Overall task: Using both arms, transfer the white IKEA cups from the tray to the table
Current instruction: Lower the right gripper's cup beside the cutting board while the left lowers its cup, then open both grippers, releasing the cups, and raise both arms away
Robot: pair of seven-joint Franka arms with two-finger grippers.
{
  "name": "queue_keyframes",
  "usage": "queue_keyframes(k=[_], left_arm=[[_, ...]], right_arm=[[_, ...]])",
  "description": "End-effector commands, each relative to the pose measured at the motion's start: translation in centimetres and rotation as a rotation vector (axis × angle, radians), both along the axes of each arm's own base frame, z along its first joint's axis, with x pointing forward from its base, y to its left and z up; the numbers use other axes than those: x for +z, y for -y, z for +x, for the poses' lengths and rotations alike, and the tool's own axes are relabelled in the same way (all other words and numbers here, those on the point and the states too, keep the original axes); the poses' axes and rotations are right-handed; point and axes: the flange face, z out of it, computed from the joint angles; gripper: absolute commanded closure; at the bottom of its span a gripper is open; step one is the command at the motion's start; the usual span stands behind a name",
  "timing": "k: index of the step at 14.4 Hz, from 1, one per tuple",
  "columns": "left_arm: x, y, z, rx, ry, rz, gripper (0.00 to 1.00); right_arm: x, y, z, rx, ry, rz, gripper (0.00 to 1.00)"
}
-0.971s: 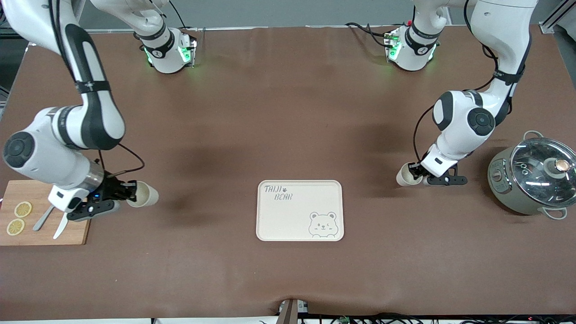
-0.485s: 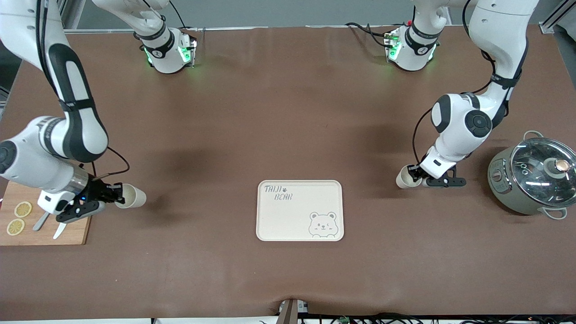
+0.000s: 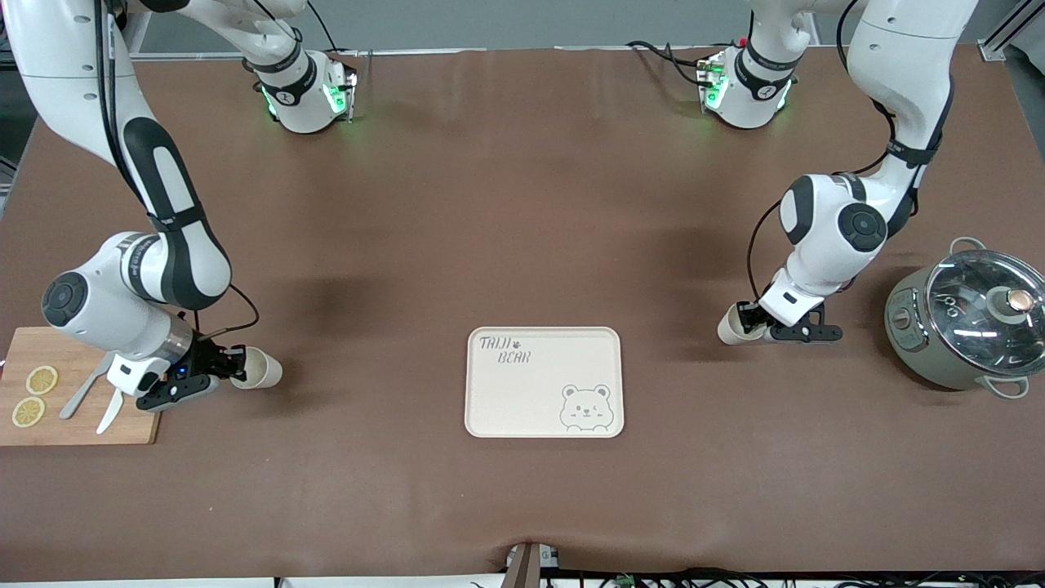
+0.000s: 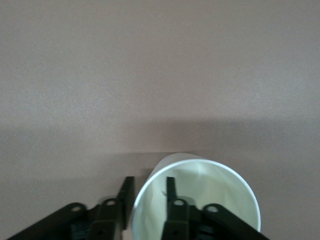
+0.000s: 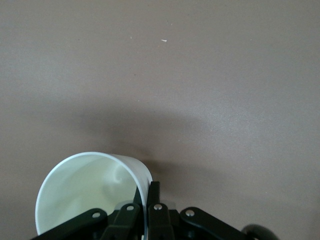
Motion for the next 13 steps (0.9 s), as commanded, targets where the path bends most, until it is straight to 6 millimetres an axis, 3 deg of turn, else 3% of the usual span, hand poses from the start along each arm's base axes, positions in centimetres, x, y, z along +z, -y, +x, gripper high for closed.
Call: queue_keyframes(k=[1, 9, 10, 11, 12, 13], left_arm=[[2.1, -0.2, -0.5, -0.013, 0.004, 0.01, 0.0], [11.7, -0.5, -1.1, -0.01, -0.076, 0.009, 0.0], [12.9, -0.5, -0.6, -0.008, -0.089, 0.008, 0.0], [14.9, -1.3, 0.5, 0.008, -0.094, 0.005, 0.0], [17.2, -1.8, 1.6, 0.018, -0.107, 0.006, 0.0], [19.7, -1.7, 2.5, 0.009, -0.123, 0.014, 0.0]], right_arm=[[-0.8, -0.6, -0.1, 0.009, 0.018, 0.018, 1.0], [-1.4, -0.9, 0.0, 0.009, 0.026, 0.019, 1.0], [-1.3, -1.0, 0.1, 0.007, 0.027, 0.019, 0.87], [-1.2, -0.9, 0.2, 0.003, 0.028, 0.019, 0.38], [-1.1, -0.9, 0.2, 0.003, 0.03, 0.02, 0.0], [-1.1, -0.8, 0.3, 0.002, 0.03, 0.02, 0.0]])
